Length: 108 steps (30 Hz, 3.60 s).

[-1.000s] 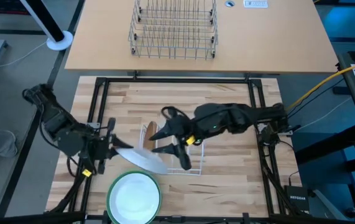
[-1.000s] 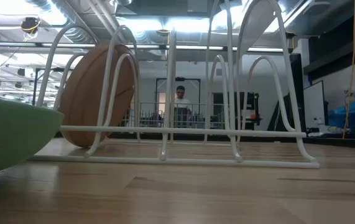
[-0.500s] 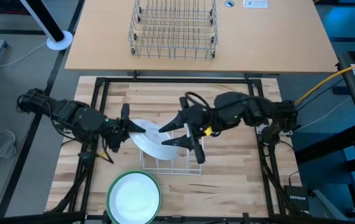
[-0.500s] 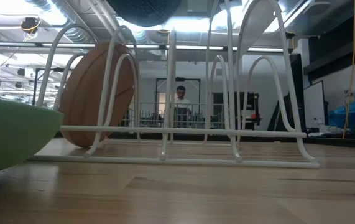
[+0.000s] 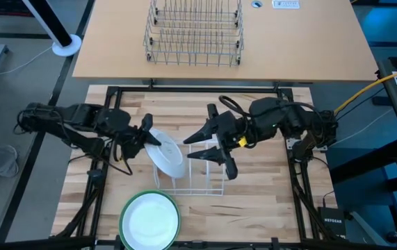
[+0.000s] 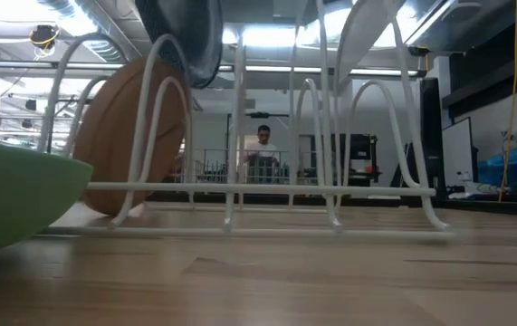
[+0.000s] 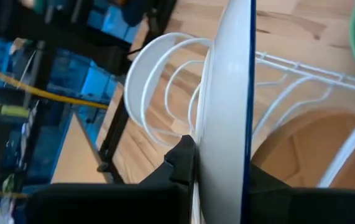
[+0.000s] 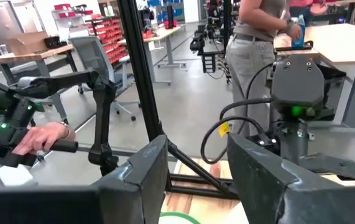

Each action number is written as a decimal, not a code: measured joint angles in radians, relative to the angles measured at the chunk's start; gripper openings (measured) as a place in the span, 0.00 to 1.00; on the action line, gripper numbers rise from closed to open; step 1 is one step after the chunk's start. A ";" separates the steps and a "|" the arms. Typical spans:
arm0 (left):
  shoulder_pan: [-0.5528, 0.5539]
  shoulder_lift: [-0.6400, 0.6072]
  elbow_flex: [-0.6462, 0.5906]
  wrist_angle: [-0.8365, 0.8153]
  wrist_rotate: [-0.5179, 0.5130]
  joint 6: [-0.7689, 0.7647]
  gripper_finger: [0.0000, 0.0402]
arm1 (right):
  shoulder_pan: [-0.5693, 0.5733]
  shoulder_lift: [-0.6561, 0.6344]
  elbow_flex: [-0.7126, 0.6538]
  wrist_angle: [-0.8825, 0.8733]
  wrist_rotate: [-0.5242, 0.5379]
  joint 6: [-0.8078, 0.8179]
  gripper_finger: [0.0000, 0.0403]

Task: Sort dishes
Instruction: Put the blue plate into the dish rack, then put the white plate into the dish rack

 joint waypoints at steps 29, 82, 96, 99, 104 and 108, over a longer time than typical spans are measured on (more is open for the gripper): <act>0.092 0.310 -0.001 -0.029 0.040 0.320 0.05 | 0.000 0.049 -0.493 -0.351 0.694 0.482 0.42; 0.062 0.359 -0.001 0.256 -0.045 0.234 0.16 | -0.002 0.048 -0.716 -0.258 0.777 0.578 0.42; -0.027 0.233 -0.001 0.246 -0.194 -0.080 0.16 | 0.000 0.047 -0.716 -0.253 0.778 0.529 0.42; -0.058 0.179 -0.001 0.243 -0.238 -0.212 0.16 | 0.000 0.045 -0.702 -0.261 0.777 0.520 0.42; -0.114 0.094 0.000 0.139 -0.255 -0.551 0.16 | 0.001 0.042 -0.664 -0.261 0.774 0.444 0.42; -0.164 0.047 0.000 -0.009 -0.251 -0.926 0.16 | 0.001 0.042 -0.626 -0.260 0.769 0.377 0.42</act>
